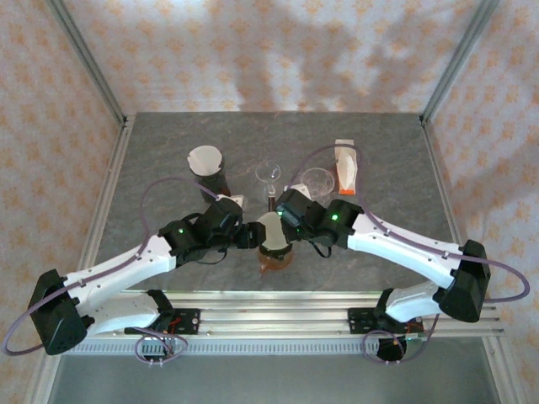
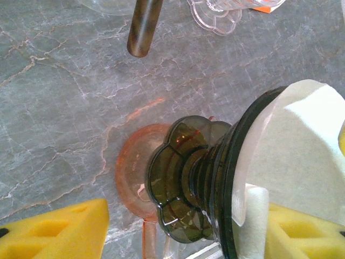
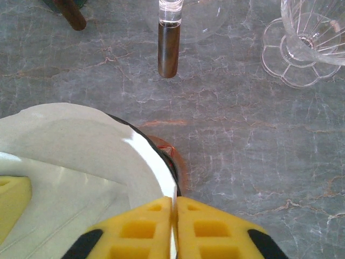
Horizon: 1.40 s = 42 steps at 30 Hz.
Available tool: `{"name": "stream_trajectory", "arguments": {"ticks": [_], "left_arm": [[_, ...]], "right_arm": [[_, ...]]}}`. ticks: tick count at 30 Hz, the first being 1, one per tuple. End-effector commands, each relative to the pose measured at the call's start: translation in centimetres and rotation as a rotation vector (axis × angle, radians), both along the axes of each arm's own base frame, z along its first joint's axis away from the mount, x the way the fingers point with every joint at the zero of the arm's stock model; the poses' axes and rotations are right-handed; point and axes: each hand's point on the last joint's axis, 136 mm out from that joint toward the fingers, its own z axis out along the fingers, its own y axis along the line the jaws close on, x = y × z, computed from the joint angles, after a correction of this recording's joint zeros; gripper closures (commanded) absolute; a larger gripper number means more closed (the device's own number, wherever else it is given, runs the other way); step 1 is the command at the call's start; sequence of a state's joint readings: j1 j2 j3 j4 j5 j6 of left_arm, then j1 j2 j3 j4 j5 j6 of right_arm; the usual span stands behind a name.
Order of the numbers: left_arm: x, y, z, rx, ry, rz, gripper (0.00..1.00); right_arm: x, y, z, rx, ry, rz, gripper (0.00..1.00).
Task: Place the coffee filter in the dripper
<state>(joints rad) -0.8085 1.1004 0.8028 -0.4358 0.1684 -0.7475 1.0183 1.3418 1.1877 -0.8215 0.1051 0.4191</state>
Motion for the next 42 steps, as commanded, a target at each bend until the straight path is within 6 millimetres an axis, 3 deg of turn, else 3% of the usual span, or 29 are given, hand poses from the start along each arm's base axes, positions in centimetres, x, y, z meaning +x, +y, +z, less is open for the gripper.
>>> {"name": "stream_trajectory", "arguments": {"ticks": [1, 3, 7, 18, 23, 26, 29, 32, 37, 42], "left_arm": [[0.3, 0.2, -0.4, 0.000, 0.008, 0.019, 0.35], [0.3, 0.2, -0.3, -0.002, 0.006, 0.019, 0.32], [0.3, 0.0, 0.2, -0.019, -0.006, 0.017, 0.22], [0.7, -0.3, 2.7, -0.099, -0.065, 0.025, 0.12], [0.5, -0.1, 5.5, -0.166, -0.112, 0.036, 0.11], [0.1, 1.4, 6.9, -0.171, -0.155, 0.072, 0.10], [-0.6, 3.8, 6.6, -0.132, -0.175, 0.124, 0.10], [-1.2, 6.9, 5.4, -0.067, -0.191, 0.205, 0.09], [-2.3, 10.6, 2.8, -0.046, -0.223, 0.319, 0.00], [-2.9, 11.4, 0.1, -0.037, -0.181, 0.357, 0.00]], "right_arm": [[0.3, -0.4, 1.2, -0.007, -0.037, -0.016, 0.75], [0.4, -0.5, 1.9, 0.010, -0.056, -0.023, 0.60], [0.4, -0.9, 2.6, 0.031, -0.074, -0.039, 0.47], [0.4, -1.7, 4.4, 0.080, -0.116, -0.061, 0.36], [-0.1, -3.5, 5.0, 0.099, -0.140, -0.103, 0.35], [-0.9, -4.9, 4.7, 0.122, -0.141, -0.133, 0.35], [-2.2, -6.3, 2.9, 0.139, -0.104, -0.144, 0.36], [-3.9, -7.1, -0.2, 0.189, -0.045, -0.143, 0.37], [-6.4, -4.6, -5.4, 0.345, 0.068, -0.043, 0.39], [-7.1, -2.5, -8.7, 0.371, 0.129, 0.024, 0.50]]}}
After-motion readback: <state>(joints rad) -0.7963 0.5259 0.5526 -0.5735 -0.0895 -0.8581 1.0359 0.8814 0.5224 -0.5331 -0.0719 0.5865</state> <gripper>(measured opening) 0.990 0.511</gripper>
